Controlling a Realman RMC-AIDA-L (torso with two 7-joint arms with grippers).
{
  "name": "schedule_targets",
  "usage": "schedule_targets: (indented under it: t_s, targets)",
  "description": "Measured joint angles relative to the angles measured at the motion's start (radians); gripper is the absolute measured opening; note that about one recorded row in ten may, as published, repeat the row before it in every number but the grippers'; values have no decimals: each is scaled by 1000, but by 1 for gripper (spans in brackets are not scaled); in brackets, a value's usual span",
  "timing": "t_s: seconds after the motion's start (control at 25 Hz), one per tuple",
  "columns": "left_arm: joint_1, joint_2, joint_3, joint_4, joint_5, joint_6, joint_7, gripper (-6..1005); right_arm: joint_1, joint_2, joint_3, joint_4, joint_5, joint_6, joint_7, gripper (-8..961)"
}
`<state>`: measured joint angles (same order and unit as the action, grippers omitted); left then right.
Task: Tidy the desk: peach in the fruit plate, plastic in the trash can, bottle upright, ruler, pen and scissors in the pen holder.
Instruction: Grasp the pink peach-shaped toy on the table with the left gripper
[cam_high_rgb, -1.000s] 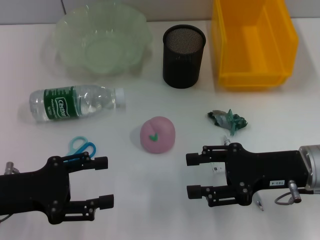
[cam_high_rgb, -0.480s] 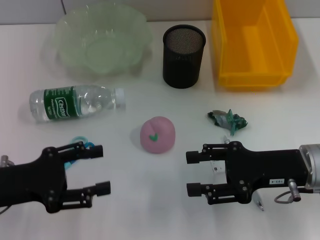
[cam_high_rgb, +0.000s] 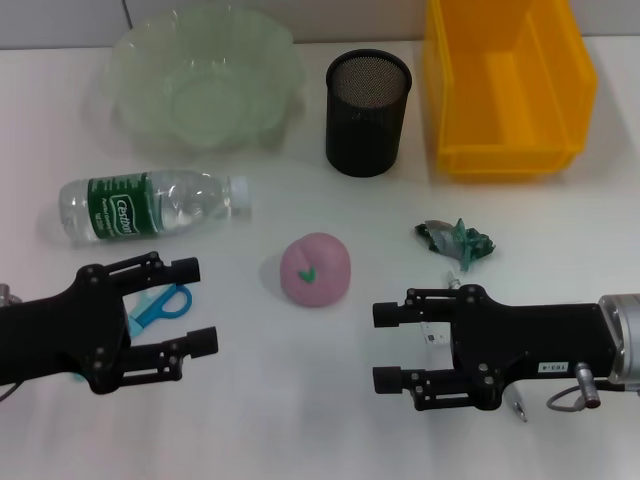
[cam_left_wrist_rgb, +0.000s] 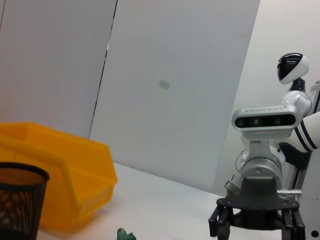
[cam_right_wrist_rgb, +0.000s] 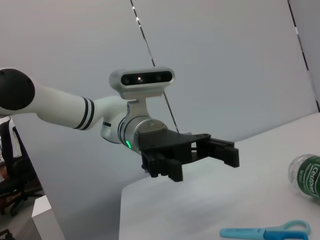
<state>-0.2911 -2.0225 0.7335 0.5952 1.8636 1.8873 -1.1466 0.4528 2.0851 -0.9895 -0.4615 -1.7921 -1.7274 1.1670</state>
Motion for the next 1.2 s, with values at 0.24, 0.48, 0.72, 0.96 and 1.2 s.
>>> schedule_targets:
  t_s: [0.24, 0.48, 0.72, 0.96, 1.2]
  targets:
    - [-32, -1, -20, 2, -1, -2, -5, 790, 1, 2, 0, 9, 16, 0, -4, 711]
    - [-42, -1, -31, 25, -1, -9, -37, 787, 1, 3, 0, 10, 28, 0, -4, 711]
    - [-62, -1, -31, 65, 5, -34, -132, 784, -1, 3, 0, 11, 47, 2, -4, 710]
    - [-62, -3, -31, 69, 1, -38, -127, 781, -1, 2, 0, 10, 53, 2, -4, 710]
    - [-56, -7, -31, 69, 0, -35, -93, 778, 0, 1, 1, 6, 56, 5, -4, 710]
